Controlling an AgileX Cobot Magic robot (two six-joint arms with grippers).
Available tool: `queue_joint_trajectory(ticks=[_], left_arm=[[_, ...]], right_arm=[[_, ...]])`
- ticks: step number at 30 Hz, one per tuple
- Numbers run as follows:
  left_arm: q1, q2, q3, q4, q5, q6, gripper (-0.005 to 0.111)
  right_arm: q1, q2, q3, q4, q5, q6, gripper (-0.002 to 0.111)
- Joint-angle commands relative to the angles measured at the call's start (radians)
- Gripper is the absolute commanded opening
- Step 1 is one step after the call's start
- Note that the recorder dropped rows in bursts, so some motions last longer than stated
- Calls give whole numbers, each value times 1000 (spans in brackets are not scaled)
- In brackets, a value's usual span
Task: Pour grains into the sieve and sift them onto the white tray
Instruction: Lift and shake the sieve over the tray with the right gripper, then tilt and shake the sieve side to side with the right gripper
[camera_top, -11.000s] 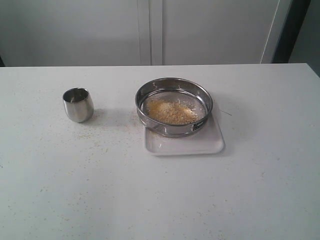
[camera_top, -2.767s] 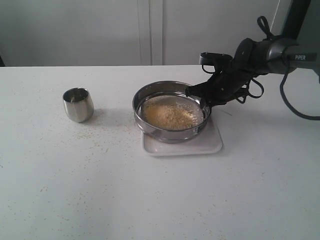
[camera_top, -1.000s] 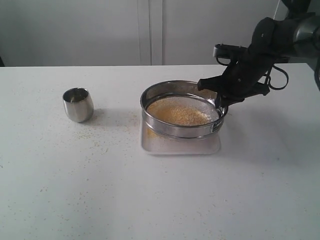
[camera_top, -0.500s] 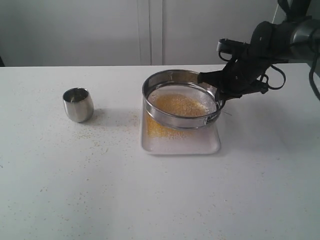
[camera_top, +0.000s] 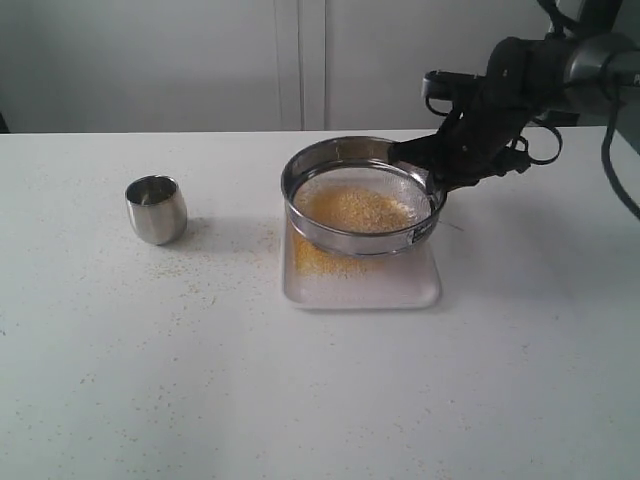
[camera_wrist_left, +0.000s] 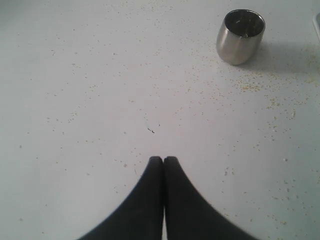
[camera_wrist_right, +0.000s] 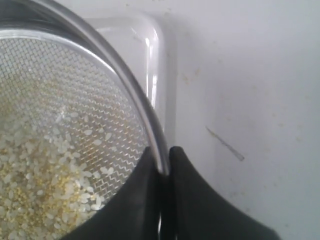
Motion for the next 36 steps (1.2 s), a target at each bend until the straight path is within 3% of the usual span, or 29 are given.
queue_joint_trajectory(ticks=[1,9,13,16,22,27,28,32,34,35,36], left_arm=[[0,-6,3,3,6,3,0],[0,-6,3,3,6,3,0],[0,-6,3,3,6,3,0],[0,-6,3,3,6,3,0],[0,-6,3,3,6,3,0],[0,-6,3,3,6,3,0],[0,-6,3,3,6,3,0],[0,-6,3,3,6,3,0],[0,-6,3,3,6,3,0],[0,-6,3,3,6,3,0],[0,-6,3,3,6,3,0]], right_arm=[[-2,-68,14,-113,126,15,0],[15,-32,17,-99,-96,108,0],[15,-4,-49,-99,77,128,0],[16,-50,3,-103,136,82,0],[16,-37,52,23,-171,141,0],[20,-71,67,-38,82,133,0],[25,-95,102,-71,60,145,0],[27,-139,187,-2,-296,198,0],[28,-114,155,43,-181,196,0],[28,-137,168,-11,-39,178,0],[34,-159,199,-43,-36,185,0]])
